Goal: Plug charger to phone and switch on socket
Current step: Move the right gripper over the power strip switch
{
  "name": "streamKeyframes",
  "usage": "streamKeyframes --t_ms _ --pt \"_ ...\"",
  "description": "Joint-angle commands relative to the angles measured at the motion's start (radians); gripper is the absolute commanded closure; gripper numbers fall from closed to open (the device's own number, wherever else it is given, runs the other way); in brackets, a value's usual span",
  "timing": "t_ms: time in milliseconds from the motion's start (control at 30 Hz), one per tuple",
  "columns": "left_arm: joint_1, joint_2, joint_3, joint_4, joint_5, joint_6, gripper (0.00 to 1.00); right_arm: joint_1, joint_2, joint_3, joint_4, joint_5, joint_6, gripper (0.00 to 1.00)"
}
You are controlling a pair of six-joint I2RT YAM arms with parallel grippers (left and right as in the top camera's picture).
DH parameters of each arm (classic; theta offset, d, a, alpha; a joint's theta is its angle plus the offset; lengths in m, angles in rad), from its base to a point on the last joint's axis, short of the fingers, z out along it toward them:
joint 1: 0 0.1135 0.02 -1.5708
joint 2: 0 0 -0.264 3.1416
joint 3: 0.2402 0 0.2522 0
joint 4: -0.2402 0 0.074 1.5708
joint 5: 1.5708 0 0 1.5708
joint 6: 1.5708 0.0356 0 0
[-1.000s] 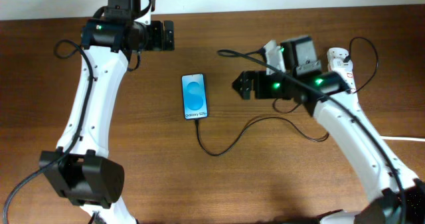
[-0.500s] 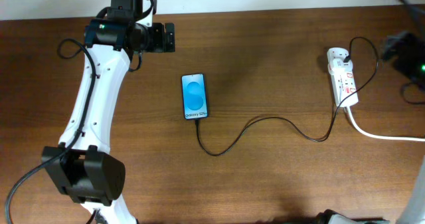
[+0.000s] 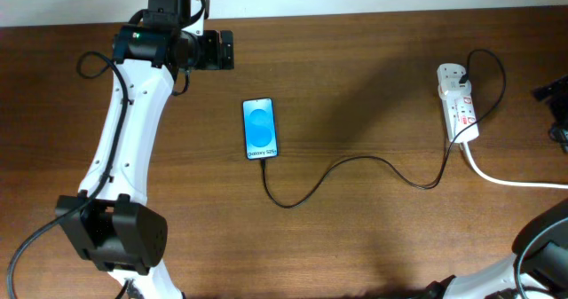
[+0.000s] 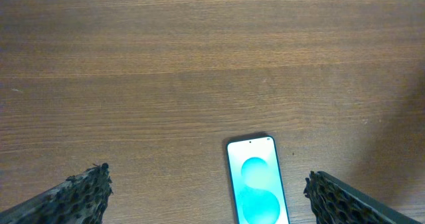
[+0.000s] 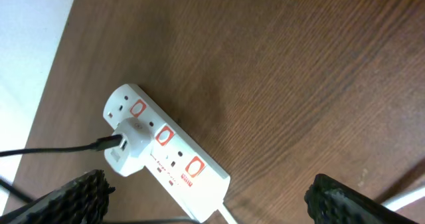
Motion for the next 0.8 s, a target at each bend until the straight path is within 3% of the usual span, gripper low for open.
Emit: streamKeyframes --t_ms 0,767 --pt "0.003 0.007 -0.003 -0.002 -0.007 0.012 0.01 0.028 0.029 0.005 0.018 -0.005 0.003 0.02" --pt "0.003 0.007 -0.003 -0.002 -0.007 0.012 0.01 0.172 0.268 0.003 0.102 0.085 -0.144 0.02"
